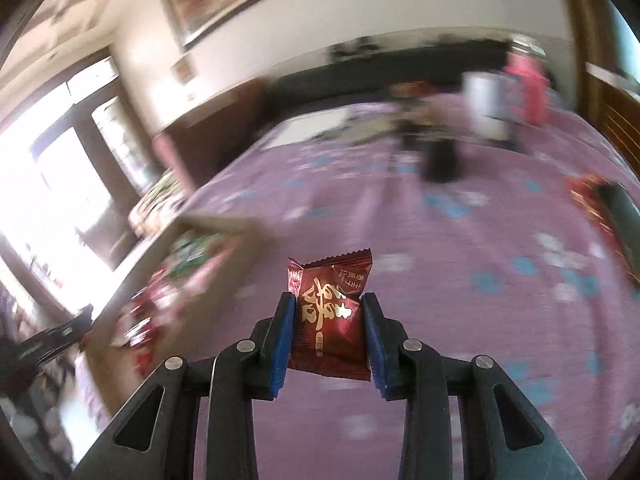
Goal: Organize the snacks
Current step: 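Carry both red packets over the cardboard box and open both grippers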
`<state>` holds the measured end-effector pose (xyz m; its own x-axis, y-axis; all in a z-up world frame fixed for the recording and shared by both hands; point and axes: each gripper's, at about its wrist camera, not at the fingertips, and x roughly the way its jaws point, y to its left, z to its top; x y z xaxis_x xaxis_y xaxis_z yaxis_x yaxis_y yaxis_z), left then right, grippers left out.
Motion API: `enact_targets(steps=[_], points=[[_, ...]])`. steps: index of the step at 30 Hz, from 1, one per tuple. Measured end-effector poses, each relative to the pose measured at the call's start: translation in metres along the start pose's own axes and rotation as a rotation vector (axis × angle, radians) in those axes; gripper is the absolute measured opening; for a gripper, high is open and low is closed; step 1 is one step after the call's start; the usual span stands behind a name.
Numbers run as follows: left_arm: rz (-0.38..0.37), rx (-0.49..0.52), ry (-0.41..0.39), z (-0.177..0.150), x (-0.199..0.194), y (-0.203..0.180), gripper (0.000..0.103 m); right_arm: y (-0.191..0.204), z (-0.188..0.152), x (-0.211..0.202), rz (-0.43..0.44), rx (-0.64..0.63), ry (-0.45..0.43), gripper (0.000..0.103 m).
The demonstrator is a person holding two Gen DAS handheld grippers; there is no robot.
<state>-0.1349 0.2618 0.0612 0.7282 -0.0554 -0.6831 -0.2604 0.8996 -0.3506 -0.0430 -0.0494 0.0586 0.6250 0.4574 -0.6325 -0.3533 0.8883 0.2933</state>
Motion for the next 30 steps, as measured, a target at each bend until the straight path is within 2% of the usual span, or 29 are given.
enact_targets(steps=[6, 13, 23, 28, 30], points=[[0.008, -0.01, 0.031, -0.008, 0.005, 0.015, 0.039, 0.089, -0.005, 0.021, 0.103, -0.142, 0.055, 0.034], [0.027, -0.026, 0.039, -0.009, 0.014, 0.031, 0.039, 0.145, -0.015, 0.05, 0.129, -0.216, 0.107, 0.034], [0.086, 0.069, 0.011, -0.015, 0.017, 0.024, 0.042, 0.175, -0.026, 0.095, 0.064, -0.288, 0.182, 0.034], [0.071, 0.079, 0.001, -0.017, 0.014, 0.022, 0.06, 0.173, -0.029, 0.107, 0.046, -0.286, 0.194, 0.036], [0.077, 0.075, 0.006, -0.018, 0.014, 0.022, 0.062, 0.171, -0.029, 0.106, 0.049, -0.277, 0.189, 0.039]])
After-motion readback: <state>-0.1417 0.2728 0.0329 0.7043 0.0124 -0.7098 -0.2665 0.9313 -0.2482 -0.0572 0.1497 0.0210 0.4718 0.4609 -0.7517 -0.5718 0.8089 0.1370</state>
